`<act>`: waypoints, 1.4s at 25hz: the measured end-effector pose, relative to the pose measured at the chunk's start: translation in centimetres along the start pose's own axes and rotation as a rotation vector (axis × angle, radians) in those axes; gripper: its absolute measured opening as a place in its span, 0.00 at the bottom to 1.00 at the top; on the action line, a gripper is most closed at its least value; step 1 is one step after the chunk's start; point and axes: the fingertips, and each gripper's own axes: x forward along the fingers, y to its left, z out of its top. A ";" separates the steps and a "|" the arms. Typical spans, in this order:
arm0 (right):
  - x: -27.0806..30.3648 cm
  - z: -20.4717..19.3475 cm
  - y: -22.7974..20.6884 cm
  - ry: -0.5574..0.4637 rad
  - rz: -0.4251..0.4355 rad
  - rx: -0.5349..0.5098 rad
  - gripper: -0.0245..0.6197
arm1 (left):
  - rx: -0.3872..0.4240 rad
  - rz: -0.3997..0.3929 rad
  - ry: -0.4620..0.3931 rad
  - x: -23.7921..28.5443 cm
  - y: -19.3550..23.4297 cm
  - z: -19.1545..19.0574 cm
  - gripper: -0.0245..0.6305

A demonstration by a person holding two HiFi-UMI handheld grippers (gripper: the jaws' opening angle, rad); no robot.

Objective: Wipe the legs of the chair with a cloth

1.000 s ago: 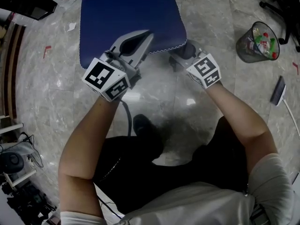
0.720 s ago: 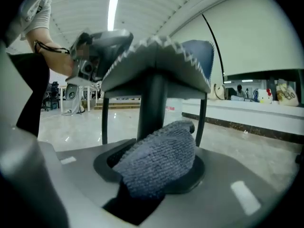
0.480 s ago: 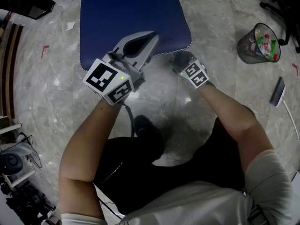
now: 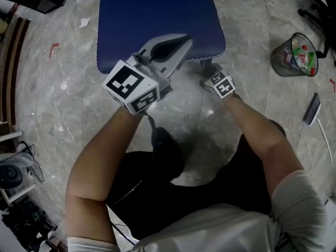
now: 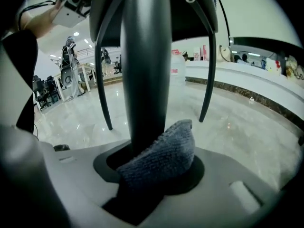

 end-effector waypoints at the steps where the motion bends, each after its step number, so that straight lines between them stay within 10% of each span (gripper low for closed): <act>1: -0.9 1.1 0.0 -0.039 -0.003 0.001 0.29 | 0.000 0.003 -0.001 0.0 0.0 0.0 0.05; 15: -13.0 15.9 0.3 -0.445 -0.070 -0.132 0.29 | 0.024 0.033 0.015 0.1 0.1 0.1 0.04; 35: 1.4 -0.4 -0.2 -0.003 -0.017 0.001 0.29 | -0.011 0.003 0.016 0.2 0.3 0.0 0.05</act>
